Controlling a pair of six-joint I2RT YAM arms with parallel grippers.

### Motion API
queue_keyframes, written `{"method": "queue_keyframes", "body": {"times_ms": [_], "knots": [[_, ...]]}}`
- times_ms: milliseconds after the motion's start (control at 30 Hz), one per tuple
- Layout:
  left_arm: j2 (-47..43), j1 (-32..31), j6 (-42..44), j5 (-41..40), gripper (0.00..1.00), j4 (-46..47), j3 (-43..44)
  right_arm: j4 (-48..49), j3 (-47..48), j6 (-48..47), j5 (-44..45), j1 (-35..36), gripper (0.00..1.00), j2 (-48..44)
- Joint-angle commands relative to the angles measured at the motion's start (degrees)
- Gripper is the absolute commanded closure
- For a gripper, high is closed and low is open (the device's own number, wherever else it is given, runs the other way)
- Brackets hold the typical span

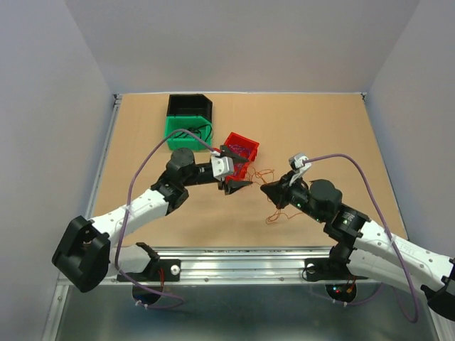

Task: Untangle the cables

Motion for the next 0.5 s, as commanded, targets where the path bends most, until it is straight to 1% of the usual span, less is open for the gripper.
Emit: {"method": "queue_keyframes", "body": {"times_ms": [0, 67, 133, 300, 333, 467], "knots": [[1.5, -3.5, 0.8, 1.5, 0.27, 4.0, 1.8, 9.1, -1.5, -2.5, -5.3, 0.0, 0.99, -1.7], [2.3, -4.8, 3.0, 1.3, 0.3, 3.7, 0.4, 11.1, -2.4, -2.5, -7.8, 0.1, 1.0, -2.6], [3.1, -5.5, 4.2, 1.7, 0.31, 3.2, 0.0, 11.8, -2.6, -2.4, -8.7, 0.1, 0.99, -2.9], [3.3, -6.7, 4.6, 4.9, 0.3, 2.3, -0.4, 12.6, -2.5, -2.9, -9.6, 0.0, 1.0, -1.6], [3.2, -7.1, 5.0, 5.1, 0.28, 2.2, -0.4, 12.9, -2.6, -3.1, -10.1, 0.1, 1.0, -1.4], [3.4, -8.3, 6.1, 5.0, 0.27, 1.3, -0.6, 15.6, -3.1, -3.1, -13.0, 0.1, 0.99, -0.1]]}}
